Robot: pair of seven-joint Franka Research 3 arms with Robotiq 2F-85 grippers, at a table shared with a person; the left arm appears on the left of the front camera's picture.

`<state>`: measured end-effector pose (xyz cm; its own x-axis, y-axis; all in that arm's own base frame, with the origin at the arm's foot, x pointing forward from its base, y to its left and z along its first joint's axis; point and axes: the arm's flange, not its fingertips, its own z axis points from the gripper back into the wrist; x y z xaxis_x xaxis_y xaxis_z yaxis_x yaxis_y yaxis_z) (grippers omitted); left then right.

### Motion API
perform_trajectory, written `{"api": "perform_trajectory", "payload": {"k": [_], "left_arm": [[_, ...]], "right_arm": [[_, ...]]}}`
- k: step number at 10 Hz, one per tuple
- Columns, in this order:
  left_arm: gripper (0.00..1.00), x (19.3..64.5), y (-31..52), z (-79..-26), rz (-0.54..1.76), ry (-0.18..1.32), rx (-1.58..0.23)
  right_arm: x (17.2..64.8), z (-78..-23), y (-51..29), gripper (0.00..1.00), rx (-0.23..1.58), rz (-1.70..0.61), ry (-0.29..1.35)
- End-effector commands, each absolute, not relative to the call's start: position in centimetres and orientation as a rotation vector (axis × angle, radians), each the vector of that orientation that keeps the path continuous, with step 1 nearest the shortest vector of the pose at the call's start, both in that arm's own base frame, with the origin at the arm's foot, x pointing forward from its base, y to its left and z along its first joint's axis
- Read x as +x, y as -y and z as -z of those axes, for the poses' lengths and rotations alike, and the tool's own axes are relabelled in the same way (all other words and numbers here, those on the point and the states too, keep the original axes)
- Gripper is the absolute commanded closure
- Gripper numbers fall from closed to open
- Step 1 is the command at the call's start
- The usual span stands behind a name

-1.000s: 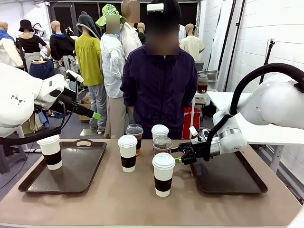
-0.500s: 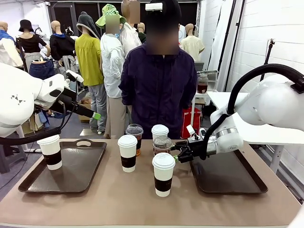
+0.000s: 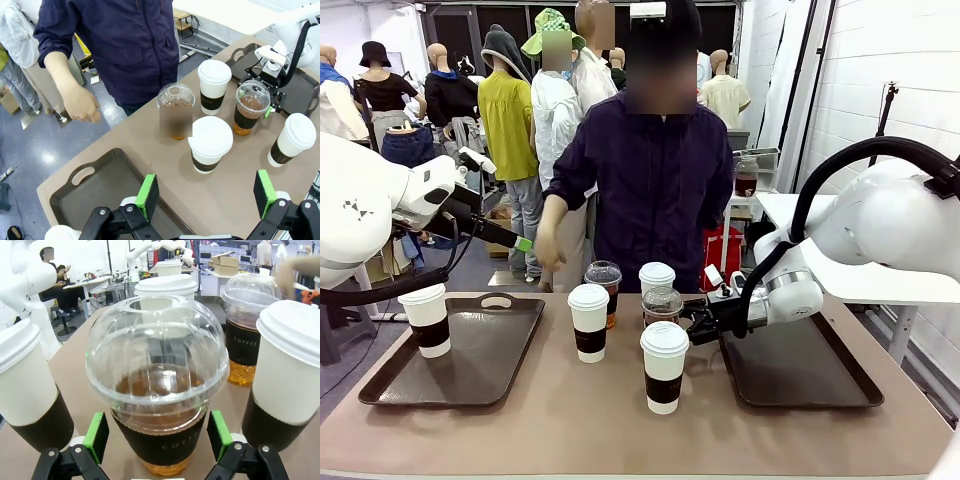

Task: Distribute the coffee onto the tray.
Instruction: Pick up one iced Americano and place it on the right Handle tray.

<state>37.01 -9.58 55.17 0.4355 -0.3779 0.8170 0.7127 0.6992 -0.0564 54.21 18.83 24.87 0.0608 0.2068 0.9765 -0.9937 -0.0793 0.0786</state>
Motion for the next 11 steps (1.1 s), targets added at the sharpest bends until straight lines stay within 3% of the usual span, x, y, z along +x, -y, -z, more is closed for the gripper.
{"api": "perform_trajectory", "payload": {"k": [1,7,8,11], "left_arm": [[0.00,37.0,9.4,-55.2,0.702,0.882,-0.430],[0.00,37.0,9.4,-55.2,0.702,0.882,-0.430],[0.00,37.0,9.4,-55.2,0.702,0.882,-0.430],[0.00,37.0,9.4,-55.2,0.702,0.882,-0.430]], "right_arm": [[55.3,-24.5,-20.1,0.00,1.151,-1.318,0.952],[55.7,-24.4,-21.3,0.00,1.214,-1.307,0.915],[55.6,-24.5,-21.3,0.18,1.213,-1.305,0.904],[55.2,-24.6,-20.8,0.18,1.203,-1.284,0.902]]}}
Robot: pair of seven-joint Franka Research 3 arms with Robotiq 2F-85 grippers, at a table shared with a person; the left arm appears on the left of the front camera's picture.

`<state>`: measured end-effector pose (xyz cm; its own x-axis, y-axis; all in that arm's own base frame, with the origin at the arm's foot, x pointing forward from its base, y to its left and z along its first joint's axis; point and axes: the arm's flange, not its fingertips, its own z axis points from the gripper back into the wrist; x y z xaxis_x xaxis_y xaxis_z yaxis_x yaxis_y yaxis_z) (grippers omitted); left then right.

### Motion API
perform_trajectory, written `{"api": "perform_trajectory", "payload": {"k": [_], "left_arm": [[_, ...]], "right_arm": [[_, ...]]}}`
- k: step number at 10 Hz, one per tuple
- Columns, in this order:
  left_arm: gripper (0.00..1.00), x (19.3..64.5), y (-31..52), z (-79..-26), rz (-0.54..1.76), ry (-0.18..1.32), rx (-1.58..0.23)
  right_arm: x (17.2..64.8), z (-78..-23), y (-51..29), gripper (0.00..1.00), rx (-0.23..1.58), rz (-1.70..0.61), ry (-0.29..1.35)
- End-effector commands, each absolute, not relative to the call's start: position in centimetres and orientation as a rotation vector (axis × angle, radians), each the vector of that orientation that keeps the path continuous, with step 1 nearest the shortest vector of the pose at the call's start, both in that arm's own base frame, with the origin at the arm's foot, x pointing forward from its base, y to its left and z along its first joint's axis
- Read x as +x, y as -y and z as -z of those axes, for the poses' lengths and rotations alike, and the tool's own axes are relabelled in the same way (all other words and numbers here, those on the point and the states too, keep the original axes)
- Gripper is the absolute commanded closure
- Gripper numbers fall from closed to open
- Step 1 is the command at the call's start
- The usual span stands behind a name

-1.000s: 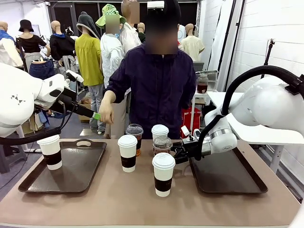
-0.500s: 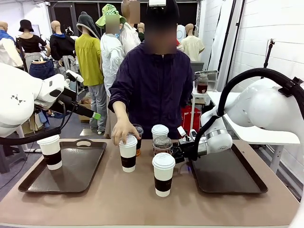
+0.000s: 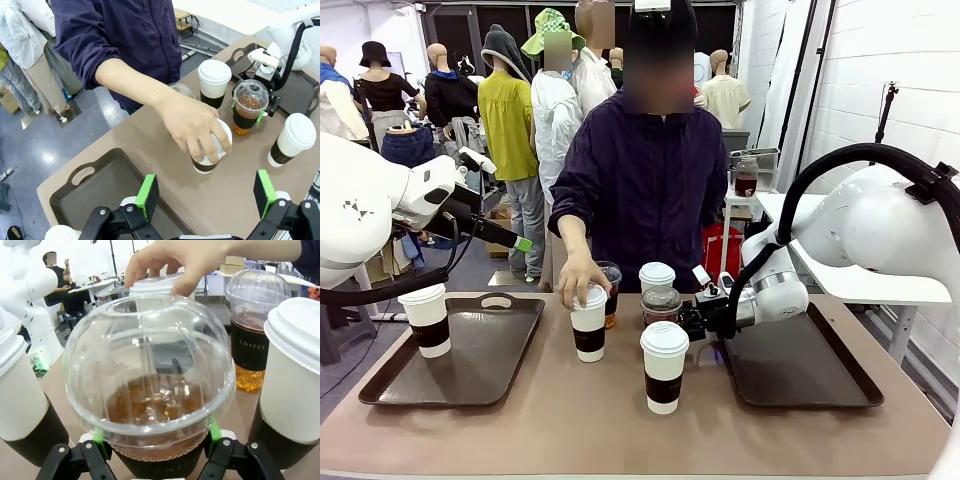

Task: Distribute the coffee onto the tray.
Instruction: Pick up one iced Americano and place it on the right Handle tray.

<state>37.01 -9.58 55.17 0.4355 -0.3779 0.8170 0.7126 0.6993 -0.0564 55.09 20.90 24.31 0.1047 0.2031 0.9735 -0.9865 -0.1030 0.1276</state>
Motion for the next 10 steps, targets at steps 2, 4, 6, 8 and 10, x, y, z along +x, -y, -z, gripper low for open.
{"api": "perform_trajectory", "payload": {"k": [2,4,6,8,10], "left_arm": [[0.00,37.0,9.4,-55.2,0.702,0.882,-0.430],[0.00,37.0,9.4,-55.2,0.702,0.882,-0.430],[0.00,37.0,9.4,-55.2,0.702,0.882,-0.430],[0.00,37.0,9.4,-55.2,0.702,0.882,-0.430],[0.00,37.0,9.4,-55.2,0.702,0.882,-0.430]], "right_arm": [[54.7,-25.7,-19.6,0.18,1.211,-1.271,0.895],[53.8,-28.0,-17.4,0.18,1.216,-1.251,0.896],[52.8,-30.4,-14.2,0.18,1.213,-1.250,0.885],[52.2,-32.2,-10.9,0.18,1.164,-1.253,0.912],[51.9,-33.3,-7.3,0.18,1.119,-1.227,0.934]]}}
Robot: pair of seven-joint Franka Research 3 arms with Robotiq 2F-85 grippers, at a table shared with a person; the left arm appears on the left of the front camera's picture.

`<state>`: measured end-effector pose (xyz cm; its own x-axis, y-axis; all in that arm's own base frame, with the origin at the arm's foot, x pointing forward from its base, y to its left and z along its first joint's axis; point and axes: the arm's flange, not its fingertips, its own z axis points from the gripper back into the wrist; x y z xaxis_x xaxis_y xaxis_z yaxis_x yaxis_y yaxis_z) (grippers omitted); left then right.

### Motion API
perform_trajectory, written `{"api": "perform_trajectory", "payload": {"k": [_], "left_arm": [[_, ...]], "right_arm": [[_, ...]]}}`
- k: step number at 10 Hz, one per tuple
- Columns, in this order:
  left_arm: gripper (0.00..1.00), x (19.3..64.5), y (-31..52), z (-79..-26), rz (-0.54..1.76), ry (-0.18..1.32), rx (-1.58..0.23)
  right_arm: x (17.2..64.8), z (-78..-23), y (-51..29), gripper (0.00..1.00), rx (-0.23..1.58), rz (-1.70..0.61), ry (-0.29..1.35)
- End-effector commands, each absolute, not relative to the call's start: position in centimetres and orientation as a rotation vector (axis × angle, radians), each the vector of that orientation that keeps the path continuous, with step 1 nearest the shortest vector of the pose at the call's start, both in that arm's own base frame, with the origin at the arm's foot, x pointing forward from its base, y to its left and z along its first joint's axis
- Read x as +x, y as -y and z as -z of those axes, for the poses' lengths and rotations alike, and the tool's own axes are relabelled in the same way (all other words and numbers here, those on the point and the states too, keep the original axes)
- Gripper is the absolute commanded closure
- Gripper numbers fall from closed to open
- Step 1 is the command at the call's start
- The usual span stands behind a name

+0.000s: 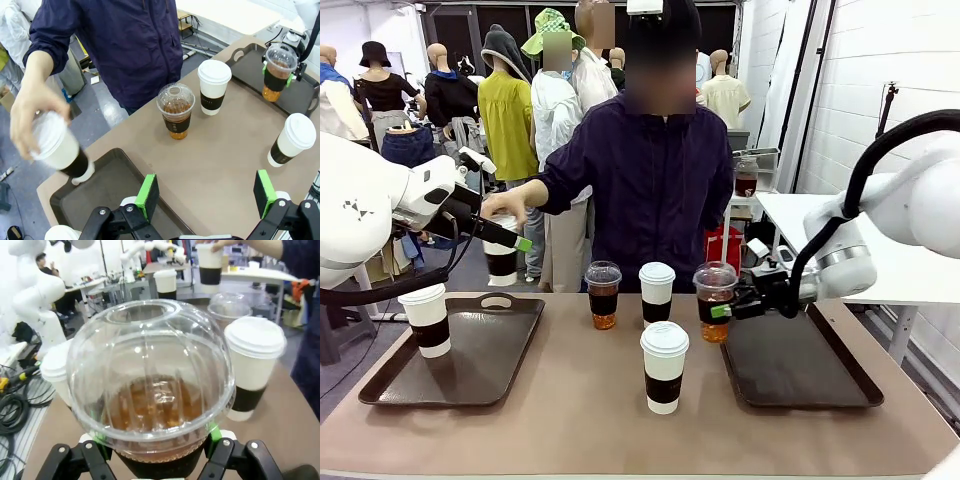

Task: Distribute the coffee onto the tray.
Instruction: Pick up one iced Americano and place it on the right Handle tray.

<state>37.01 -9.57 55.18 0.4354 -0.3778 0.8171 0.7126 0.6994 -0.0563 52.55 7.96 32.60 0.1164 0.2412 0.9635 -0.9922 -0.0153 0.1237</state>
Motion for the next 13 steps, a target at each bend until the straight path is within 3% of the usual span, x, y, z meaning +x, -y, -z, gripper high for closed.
{"api": "perform_trajectory", "payload": {"k": [1,13], "left_arm": [[0.00,37.0,9.4,-55.2,0.702,0.882,-0.430],[0.00,37.0,9.4,-55.2,0.702,0.882,-0.430]], "right_arm": [[51.4,-33.6,-6.1,0.18,1.110,-1.227,0.932],[45.5,-28.5,0.4,0.18,1.062,-1.273,1.013]]}}
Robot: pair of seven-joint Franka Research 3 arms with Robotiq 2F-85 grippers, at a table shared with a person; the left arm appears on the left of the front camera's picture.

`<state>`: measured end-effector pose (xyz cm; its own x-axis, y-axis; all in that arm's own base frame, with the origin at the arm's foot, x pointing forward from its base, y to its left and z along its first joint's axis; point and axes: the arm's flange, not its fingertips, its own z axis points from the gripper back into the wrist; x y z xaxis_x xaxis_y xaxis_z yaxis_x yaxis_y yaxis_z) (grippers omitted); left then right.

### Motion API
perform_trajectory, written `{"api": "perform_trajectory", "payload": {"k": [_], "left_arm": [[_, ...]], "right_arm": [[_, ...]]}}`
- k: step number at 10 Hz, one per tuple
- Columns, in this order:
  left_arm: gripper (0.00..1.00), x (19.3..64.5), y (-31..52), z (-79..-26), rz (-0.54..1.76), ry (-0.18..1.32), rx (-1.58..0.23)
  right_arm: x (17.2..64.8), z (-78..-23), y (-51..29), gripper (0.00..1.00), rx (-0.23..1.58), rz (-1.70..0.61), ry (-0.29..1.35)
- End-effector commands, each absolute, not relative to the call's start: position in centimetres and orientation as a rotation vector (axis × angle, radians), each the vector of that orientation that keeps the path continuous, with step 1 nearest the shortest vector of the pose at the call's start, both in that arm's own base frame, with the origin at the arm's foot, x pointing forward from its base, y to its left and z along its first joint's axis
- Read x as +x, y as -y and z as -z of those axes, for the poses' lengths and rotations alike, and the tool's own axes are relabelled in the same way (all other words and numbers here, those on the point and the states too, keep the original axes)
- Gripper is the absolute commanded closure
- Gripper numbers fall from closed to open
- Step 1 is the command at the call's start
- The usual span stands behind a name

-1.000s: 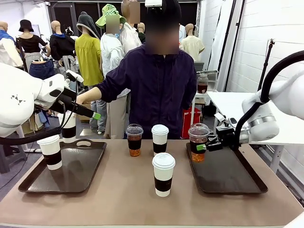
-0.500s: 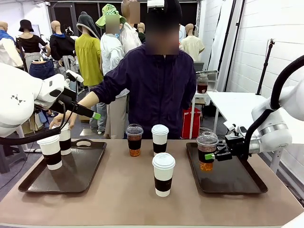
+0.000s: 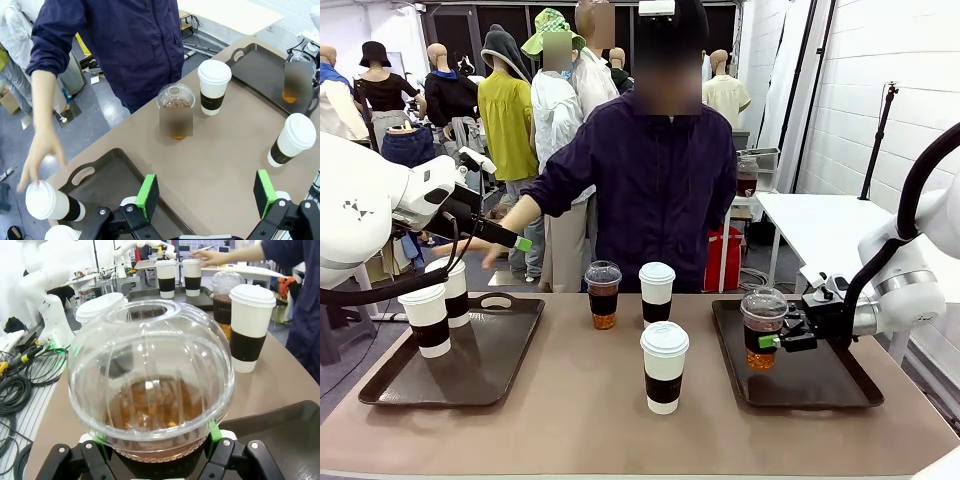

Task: Distribute the coffee onto the tray.
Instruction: Pick up one iced Americano and place it on the right Handle tray.

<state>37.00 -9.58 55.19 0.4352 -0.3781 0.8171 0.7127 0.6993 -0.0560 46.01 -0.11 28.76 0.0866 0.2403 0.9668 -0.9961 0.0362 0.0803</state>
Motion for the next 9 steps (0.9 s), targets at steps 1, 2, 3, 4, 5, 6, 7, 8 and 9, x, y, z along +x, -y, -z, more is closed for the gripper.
{"api": "perform_trajectory", "payload": {"k": [1,2,3,4,5,6,7,8,9], "left_arm": [[0.00,37.0,9.4,-55.2,0.702,0.882,-0.430],[0.00,37.0,9.4,-55.2,0.702,0.882,-0.430],[0.00,37.0,9.4,-55.2,0.702,0.882,-0.430],[0.00,37.0,9.4,-55.2,0.702,0.882,-0.430],[0.00,37.0,9.4,-55.2,0.702,0.882,-0.430],[0.00,37.0,9.4,-55.2,0.702,0.882,-0.430],[0.00,37.0,9.4,-55.2,0.702,0.882,-0.430],[0.00,37.0,9.4,-55.2,0.702,0.882,-0.430],[0.00,37.0,9.4,-55.2,0.702,0.882,-0.430]], "right_arm": [[45.4,-28.1,0.5,0.18,1.051,-1.287,1.040],[45.4,-27.5,0.6,0.18,1.058,-1.290,1.060],[45.4,-27.1,0.5,0.18,1.073,-1.282,1.061],[45.6,-26.8,0.5,0.18,1.080,-1.273,1.054],[45.6,-26.6,0.5,0.18,1.091,-1.262,1.048],[45.7,-26.4,0.6,0.18,1.096,-1.253,1.041],[45.7,-26.3,0.6,0.18,1.099,-1.249,1.034],[46.0,-26.3,0.5,0.18,1.098,-1.235,1.013],[46.1,-26.2,0.4,0.18,1.093,-1.235,0.999]]}}
